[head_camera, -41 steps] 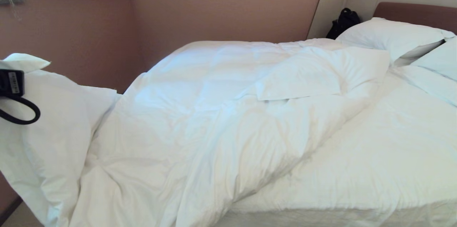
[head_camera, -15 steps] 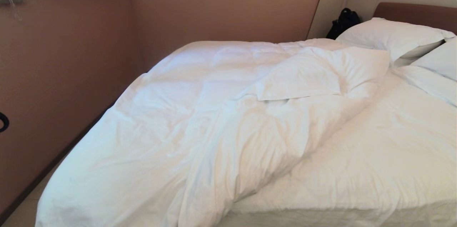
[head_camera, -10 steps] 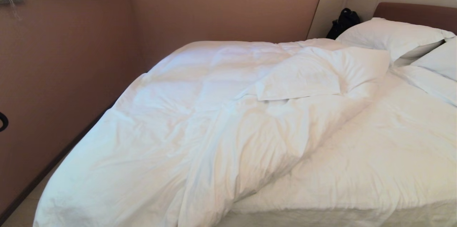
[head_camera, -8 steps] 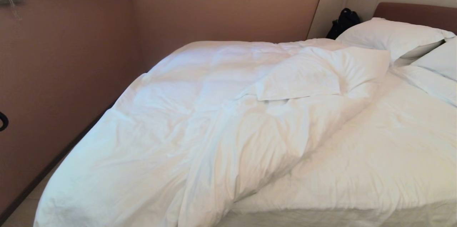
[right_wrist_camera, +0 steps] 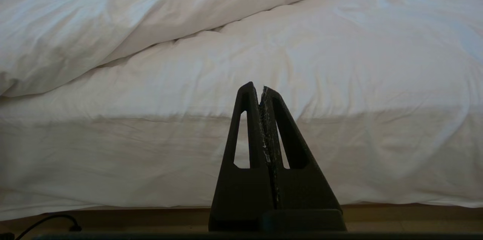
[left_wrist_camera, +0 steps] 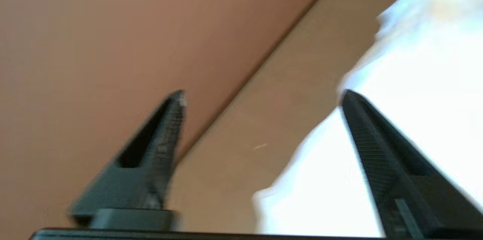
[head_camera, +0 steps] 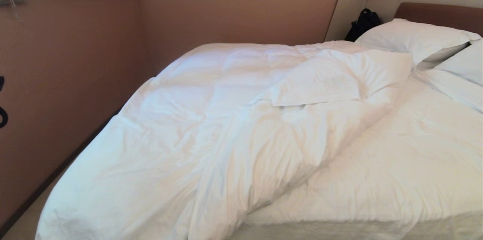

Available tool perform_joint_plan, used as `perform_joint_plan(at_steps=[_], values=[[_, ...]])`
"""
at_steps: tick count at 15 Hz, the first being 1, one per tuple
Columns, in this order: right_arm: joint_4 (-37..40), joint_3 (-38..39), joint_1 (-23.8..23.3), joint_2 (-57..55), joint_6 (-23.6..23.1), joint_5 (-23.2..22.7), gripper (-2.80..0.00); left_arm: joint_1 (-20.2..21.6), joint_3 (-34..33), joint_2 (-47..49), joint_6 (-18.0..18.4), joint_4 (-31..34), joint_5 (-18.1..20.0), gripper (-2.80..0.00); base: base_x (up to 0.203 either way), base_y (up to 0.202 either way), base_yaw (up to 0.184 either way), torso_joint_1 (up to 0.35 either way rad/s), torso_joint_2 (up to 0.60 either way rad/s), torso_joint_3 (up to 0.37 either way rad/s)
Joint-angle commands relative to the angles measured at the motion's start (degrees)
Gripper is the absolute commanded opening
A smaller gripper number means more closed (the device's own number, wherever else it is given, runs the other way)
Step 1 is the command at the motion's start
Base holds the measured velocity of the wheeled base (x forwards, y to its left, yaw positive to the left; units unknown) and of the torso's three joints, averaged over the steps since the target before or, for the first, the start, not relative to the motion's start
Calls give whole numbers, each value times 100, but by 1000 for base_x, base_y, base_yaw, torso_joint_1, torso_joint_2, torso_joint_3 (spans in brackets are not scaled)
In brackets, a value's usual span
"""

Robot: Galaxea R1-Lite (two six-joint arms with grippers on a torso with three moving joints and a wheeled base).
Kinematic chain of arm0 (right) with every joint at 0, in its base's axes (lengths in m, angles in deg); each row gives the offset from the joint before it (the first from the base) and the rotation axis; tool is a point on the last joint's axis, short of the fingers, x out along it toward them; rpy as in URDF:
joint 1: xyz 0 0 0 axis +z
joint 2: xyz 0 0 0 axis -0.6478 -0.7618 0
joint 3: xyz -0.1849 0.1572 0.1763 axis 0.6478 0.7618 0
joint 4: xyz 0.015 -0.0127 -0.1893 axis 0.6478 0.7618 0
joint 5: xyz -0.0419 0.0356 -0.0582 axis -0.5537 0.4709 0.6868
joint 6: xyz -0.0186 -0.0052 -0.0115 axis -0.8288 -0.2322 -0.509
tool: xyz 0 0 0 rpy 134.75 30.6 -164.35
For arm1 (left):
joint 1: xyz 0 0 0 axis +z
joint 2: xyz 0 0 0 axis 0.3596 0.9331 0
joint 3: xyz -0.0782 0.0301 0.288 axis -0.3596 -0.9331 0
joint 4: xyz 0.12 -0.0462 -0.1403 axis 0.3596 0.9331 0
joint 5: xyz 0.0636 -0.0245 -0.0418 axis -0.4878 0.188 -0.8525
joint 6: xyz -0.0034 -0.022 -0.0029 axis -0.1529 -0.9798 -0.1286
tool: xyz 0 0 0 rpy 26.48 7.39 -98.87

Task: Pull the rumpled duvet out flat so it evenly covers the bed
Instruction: Hold the folded corner of the quilt

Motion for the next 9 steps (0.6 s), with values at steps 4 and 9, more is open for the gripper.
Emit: perform_joint_plan(at_steps=[4, 9], values=[[5, 0, 0, -6, 1, -3, -280, -197, 165, -85, -544, -42, 243, -280, 0, 0, 0, 0, 0, 0], [-3, 0, 0, -6, 1, -3, -280, -403, 93, -491, -1632, -66, 1715, -280, 0, 0, 0, 0, 0, 0]])
